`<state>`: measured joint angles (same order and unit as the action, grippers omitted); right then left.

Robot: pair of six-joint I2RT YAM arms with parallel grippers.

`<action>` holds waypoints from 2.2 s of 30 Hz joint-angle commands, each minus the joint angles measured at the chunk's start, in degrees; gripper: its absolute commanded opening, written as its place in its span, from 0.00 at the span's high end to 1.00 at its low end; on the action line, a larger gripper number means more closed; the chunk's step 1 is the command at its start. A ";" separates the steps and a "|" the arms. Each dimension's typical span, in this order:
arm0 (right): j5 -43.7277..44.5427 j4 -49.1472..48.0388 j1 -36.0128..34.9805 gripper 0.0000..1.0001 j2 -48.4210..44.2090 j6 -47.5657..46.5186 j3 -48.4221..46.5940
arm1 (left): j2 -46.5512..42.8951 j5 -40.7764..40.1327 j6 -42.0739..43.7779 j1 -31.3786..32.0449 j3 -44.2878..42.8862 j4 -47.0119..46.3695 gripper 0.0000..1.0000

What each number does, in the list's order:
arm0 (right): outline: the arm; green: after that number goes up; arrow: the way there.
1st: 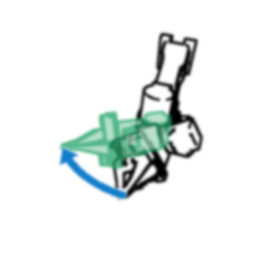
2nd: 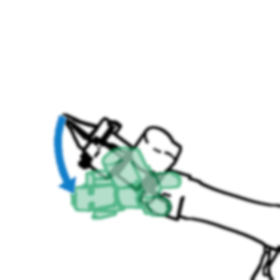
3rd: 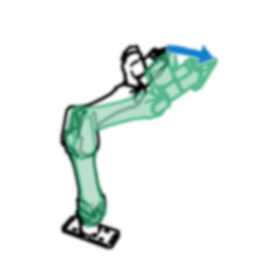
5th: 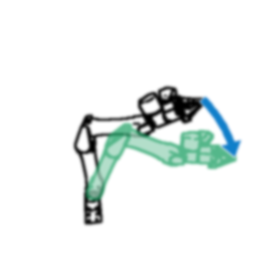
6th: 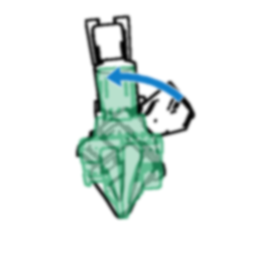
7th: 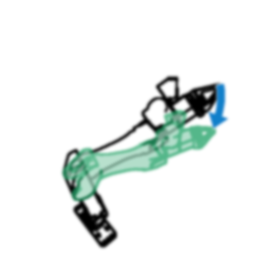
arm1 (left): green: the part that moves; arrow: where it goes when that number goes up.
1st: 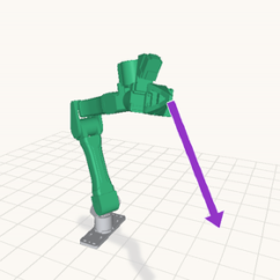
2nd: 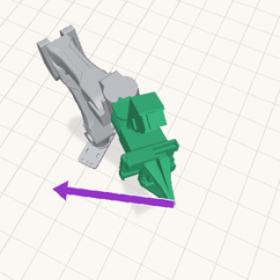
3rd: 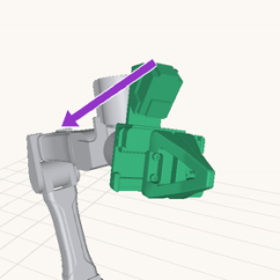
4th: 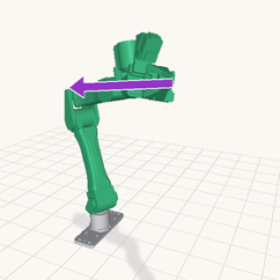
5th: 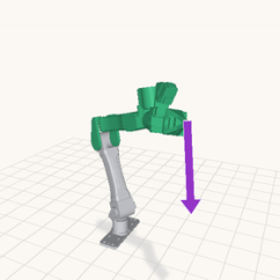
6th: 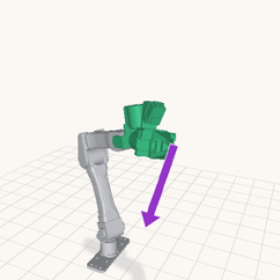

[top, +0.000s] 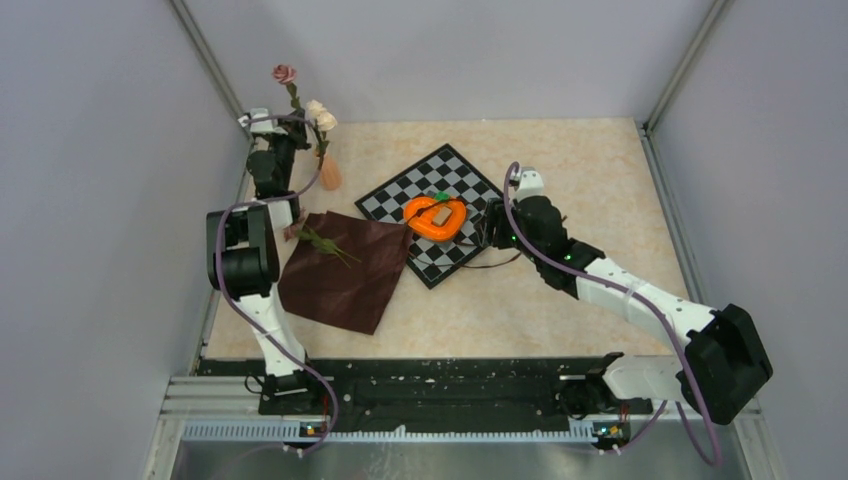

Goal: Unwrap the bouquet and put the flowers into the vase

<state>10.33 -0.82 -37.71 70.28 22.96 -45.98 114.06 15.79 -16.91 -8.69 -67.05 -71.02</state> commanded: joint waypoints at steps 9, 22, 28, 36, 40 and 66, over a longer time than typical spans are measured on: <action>0.99 -2.16 0.01 0.46 0.47 -0.87 -3.08 | 3.01 1.26 1.22 0.67 -2.12 -2.01 1.00; 0.41 -2.85 0.01 0.46 0.96 -0.71 -2.95 | 3.63 2.06 3.46 1.22 0.59 0.44 1.00; 0.11 -2.97 0.01 0.46 0.91 -0.56 -2.81 | 3.58 2.05 3.20 1.30 2.14 0.36 1.00; -0.04 -3.04 0.01 0.46 0.82 -0.54 -2.72 | 3.19 1.61 3.35 1.39 4.10 0.40 0.97; -0.17 -3.14 0.01 0.46 0.84 -0.46 -2.64 | 2.64 1.87 4.42 1.49 4.66 1.41 0.94; -1.05 -3.93 0.01 0.46 -0.03 -0.23 -1.99 | -2.54 1.52 6.53 1.51 9.49 2.91 0.46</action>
<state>9.69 -1.96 -37.71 71.00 23.00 -46.24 115.33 17.12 -11.31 -7.38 -58.65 -66.28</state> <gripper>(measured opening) 0.536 0.512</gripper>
